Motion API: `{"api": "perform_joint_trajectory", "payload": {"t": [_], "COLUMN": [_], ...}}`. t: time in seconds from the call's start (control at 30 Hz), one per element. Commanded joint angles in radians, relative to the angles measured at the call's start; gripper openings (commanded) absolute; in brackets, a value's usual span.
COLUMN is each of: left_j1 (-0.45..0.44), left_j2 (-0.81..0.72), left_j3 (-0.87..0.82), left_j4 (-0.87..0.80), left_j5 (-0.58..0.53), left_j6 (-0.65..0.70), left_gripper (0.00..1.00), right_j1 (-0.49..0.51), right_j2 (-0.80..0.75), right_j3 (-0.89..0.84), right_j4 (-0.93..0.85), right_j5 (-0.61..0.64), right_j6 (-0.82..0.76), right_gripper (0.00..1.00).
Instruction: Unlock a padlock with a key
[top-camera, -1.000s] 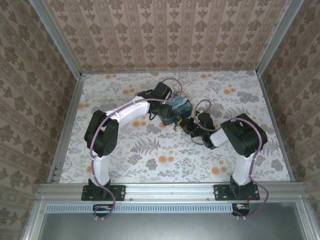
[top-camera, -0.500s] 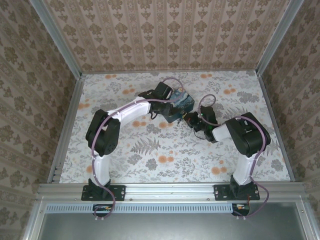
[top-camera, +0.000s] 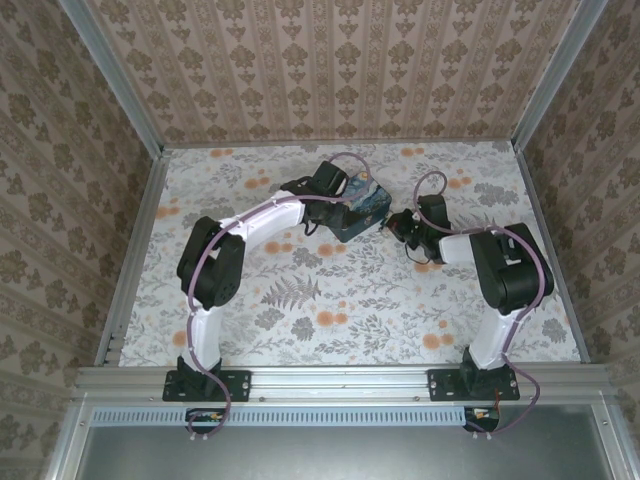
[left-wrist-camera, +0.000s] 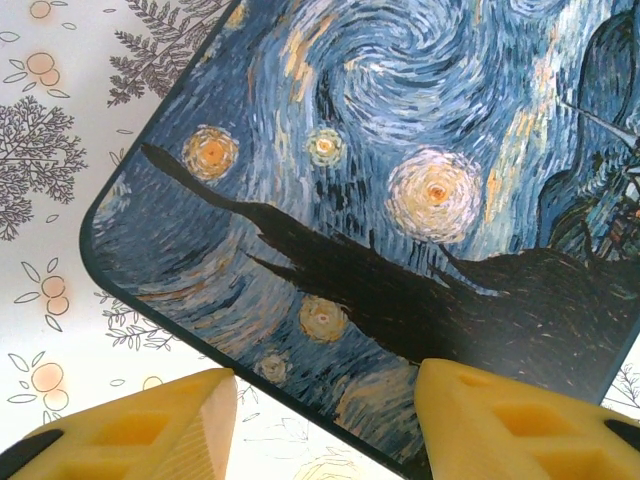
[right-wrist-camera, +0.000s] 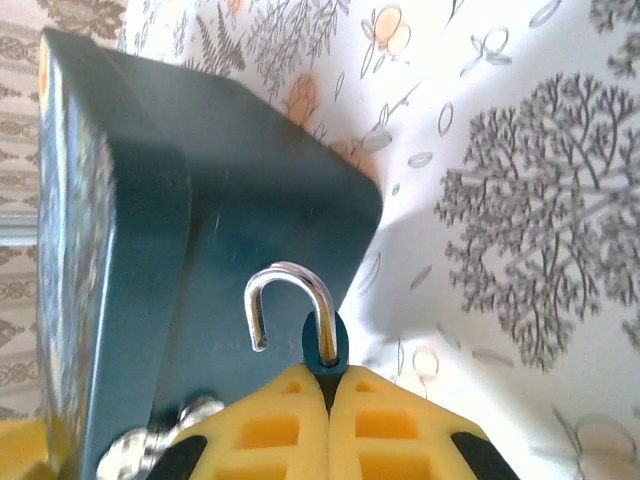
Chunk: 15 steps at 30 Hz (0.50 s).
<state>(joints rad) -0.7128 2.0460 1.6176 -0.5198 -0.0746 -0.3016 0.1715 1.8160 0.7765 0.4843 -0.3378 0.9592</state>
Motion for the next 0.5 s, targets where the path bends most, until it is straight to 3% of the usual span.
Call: {"api": "perform_joint_trajectory", "payload": {"t": [0.0, 0.2, 0.47], "left_j1": [0.001, 0.025, 0.058], "left_j2": [0.080, -0.014, -0.212], "left_j3": [-0.040, -0.019, -0.084], "left_j4": [-0.203, -0.167, -0.088], "left_j5": [0.034, 0.150, 0.240], "left_j6": [0.036, 0.007, -0.068], "left_gripper": [0.58, 0.68, 0.77], "right_j1": [0.006, 0.106, 0.279], "right_j2": [-0.089, -0.242, -0.312], "right_j3": [-0.066, -0.193, -0.350], "right_j4": [0.006, 0.021, 0.095], "right_j5": [-0.094, -0.193, -0.158], "right_j6": [-0.017, 0.009, 0.069], "right_gripper": [0.00, 0.00, 0.00]}}
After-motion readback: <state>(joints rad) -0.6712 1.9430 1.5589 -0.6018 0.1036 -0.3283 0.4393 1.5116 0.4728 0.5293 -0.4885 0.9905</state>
